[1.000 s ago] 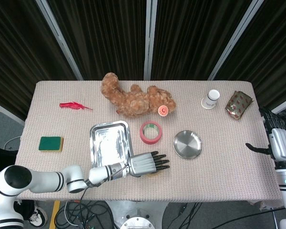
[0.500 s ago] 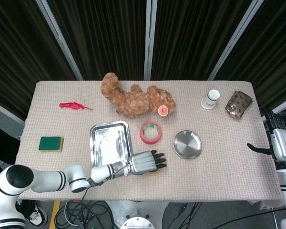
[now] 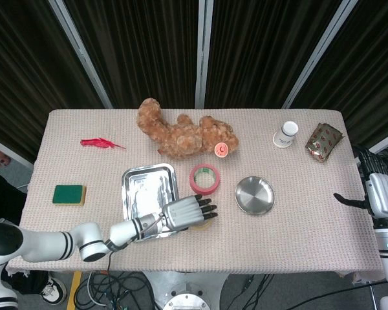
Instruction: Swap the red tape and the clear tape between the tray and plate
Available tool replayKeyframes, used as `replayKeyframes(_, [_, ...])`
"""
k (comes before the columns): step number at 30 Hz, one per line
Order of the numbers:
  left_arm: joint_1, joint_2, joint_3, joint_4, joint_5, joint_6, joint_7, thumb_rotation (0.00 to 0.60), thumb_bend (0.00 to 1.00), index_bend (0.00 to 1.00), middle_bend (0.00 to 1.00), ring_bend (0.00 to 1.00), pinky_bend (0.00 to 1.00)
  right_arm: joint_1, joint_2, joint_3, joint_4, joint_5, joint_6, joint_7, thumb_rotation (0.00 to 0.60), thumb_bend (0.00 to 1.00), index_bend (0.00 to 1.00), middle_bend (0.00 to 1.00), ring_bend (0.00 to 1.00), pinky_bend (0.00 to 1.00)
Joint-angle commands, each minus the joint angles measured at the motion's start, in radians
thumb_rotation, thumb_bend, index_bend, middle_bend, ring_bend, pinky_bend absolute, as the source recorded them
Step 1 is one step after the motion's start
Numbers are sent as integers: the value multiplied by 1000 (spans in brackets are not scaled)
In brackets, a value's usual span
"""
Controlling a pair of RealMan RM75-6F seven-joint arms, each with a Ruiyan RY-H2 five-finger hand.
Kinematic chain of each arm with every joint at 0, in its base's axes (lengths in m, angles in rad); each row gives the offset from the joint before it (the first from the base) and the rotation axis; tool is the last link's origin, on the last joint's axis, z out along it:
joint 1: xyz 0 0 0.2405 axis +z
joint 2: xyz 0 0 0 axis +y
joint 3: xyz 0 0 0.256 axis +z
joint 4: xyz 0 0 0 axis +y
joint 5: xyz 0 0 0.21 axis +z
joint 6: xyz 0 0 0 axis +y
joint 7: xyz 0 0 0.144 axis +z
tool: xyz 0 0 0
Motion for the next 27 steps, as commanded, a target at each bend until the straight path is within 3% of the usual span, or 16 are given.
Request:
replayKeyframes(1, [75,75,31,-54,-60,43,37,600,307,188,207,163,345,0,4,1,-10,-1,3,-7,600,0,0,0,0,0])
replayKeyframes(7, [172,148,78,-76,-151,78,80,600,305,188,206,163,344,7,6,-2,-30,1,-10,-31,600,0,0,0,0,0])
replayKeyframes(12, [204,129,80,-22,-197,71,76,600,301,185,199,162,344,14,0,-7,-51,-5,-17,-56,600,0,0,0,0,0])
replayKeyframes(19, [231,102,75,19,-153,112,29,600,240,14,10,17,250,17,6,-3,-74,3,-17,-89,600,0,0,0,0,0])
replayKeyframes(27, [249,132,71,-8,-145,121,24,600,190,2,0,0,203,26,6,-10,-89,-3,-32,-105,600,0,0,0,0,0])
